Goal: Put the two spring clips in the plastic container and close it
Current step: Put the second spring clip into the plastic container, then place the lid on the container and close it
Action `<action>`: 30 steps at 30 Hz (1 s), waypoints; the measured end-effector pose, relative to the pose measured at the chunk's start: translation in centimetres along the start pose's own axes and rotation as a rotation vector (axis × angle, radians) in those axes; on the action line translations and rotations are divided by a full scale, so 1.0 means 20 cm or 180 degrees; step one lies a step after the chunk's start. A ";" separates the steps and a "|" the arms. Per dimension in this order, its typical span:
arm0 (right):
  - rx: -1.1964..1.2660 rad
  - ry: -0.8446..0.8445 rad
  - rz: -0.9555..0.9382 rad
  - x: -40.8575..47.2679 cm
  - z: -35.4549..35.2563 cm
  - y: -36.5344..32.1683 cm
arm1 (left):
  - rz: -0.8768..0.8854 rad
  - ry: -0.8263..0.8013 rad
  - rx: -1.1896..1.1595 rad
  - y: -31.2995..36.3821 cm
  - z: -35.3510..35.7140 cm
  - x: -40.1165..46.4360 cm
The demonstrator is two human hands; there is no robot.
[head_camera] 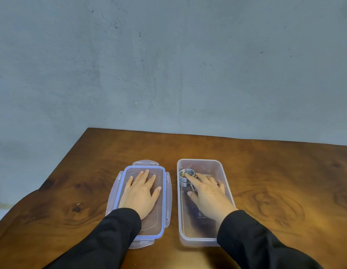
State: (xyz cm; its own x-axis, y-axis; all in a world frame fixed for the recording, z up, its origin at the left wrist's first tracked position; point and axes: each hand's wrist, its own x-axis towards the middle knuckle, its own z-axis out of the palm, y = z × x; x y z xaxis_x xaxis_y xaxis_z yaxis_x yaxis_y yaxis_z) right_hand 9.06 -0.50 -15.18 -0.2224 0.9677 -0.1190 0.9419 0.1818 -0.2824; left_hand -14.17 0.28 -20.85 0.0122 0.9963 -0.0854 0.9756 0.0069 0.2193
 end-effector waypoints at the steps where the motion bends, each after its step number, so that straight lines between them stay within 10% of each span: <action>1: -0.0003 0.0011 0.0001 0.00 0.00 0.00 | 0.0001 -0.0004 0.0000 0.00 0.00 0.00; 11: 0.0648 0.1250 -0.0181 -0.13 -0.19 0.22 | -0.0145 0.0079 -0.0682 0.02 -0.07 -0.01; 19: 0.1684 0.0543 0.0901 -0.22 -0.10 0.37 | -0.0024 -0.0076 -0.0389 0.29 -0.16 -0.09; 30: 0.1933 0.0569 0.0676 -0.26 -0.10 0.34 | -0.0314 -0.0180 0.0331 0.36 -0.14 -0.03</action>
State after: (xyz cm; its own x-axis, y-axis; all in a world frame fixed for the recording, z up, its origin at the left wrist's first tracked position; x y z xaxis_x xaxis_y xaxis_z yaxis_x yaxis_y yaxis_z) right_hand 17.06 -3.95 -14.64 0.0468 0.9952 -0.0864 0.6400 -0.0963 -0.7623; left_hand -7.68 -0.10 -16.46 -0.0754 0.9848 -0.1567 0.9901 0.0926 0.1055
